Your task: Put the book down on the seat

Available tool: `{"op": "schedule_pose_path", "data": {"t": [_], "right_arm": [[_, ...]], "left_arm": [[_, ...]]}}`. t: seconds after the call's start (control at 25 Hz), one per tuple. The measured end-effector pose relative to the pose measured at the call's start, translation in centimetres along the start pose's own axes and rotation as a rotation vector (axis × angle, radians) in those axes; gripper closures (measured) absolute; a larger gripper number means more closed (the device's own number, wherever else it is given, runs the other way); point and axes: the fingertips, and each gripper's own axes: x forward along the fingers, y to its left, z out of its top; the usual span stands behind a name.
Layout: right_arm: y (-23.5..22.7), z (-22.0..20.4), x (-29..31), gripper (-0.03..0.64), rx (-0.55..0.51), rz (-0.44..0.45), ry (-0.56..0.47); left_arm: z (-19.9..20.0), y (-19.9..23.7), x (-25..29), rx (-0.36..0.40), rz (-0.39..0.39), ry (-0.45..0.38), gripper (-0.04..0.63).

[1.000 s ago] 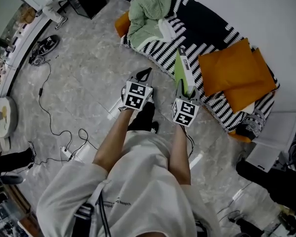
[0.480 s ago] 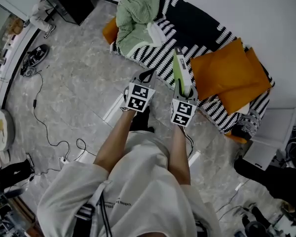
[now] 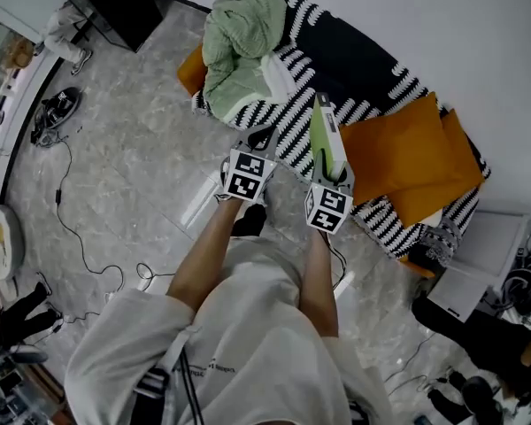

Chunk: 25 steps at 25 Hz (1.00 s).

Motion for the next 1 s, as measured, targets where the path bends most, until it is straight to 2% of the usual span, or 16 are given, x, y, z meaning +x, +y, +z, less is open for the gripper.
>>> {"op": "schedule_pose_path", "data": {"t": [0.2,0.36,0.48,0.6,0.68,0.84,1.0], "right_arm": [[0.3,1.6,5.6,0.48,0.054,0.011,-0.016],[0.6,1.3,9.5,0.48,0.074,0.002,0.005],[1.5,1.1,11.5,0.48,0.069,-0.004,0.034],[2.2,0.9,12.2,0.48,0.041,-0.007,0.065],[2.3,0.8,12.7,0.48,0.019,-0.007,0.085],[2.2,-0.1,13.6,0.48,-0.021,0.003,0.123],[1.5,-1.3,14.7,0.48,0.003,-0.003,0.157]], "left_arm": [[1.3,4.0,4.2,-0.005,-0.008,0.006,0.586],[0.7,7.2,7.2,-0.019,-0.014,0.03,0.586],[-0.1,10.1,8.1,-0.069,-0.003,0.041,0.586],[-0.9,12.2,8.7,-0.197,0.009,0.037,0.586],[-0.9,13.1,9.4,-0.251,0.01,0.025,0.586],[-2.0,14.0,10.5,-0.274,0.009,0.042,0.586],[-3.9,14.4,11.2,-0.297,0.012,0.084,0.586]]}}
